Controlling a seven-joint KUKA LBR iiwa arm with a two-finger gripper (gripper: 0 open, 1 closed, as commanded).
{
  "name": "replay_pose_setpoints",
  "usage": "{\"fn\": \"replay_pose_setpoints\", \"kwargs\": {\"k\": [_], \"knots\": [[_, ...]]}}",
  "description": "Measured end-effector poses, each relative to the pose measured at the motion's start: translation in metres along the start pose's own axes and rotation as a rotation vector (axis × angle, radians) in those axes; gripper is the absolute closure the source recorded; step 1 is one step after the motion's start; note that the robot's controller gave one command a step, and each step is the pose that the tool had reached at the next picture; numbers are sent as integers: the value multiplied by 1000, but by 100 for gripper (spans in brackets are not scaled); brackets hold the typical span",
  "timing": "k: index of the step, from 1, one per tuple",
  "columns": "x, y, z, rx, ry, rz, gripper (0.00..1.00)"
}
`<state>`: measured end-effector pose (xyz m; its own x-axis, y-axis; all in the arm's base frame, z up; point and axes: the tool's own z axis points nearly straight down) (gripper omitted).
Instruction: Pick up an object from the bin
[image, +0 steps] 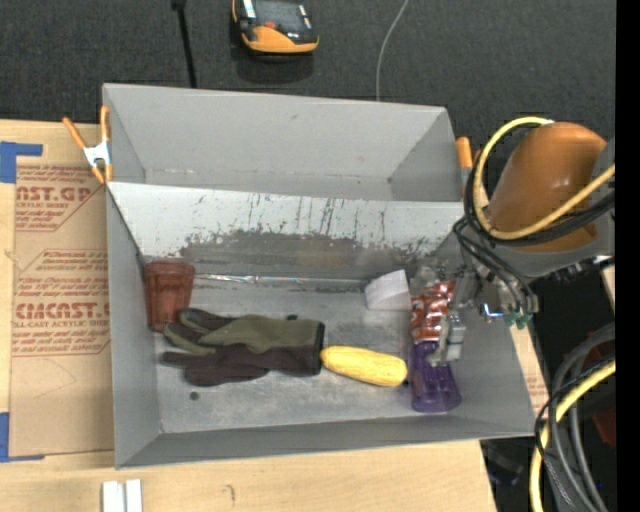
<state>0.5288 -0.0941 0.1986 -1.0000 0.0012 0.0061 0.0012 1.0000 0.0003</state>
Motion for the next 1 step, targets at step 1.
{"fn": "replay_pose_setpoints", "kwargs": {"k": [1], "knots": [[-2, 0, -5, 1, -8, -1, 0]]}}
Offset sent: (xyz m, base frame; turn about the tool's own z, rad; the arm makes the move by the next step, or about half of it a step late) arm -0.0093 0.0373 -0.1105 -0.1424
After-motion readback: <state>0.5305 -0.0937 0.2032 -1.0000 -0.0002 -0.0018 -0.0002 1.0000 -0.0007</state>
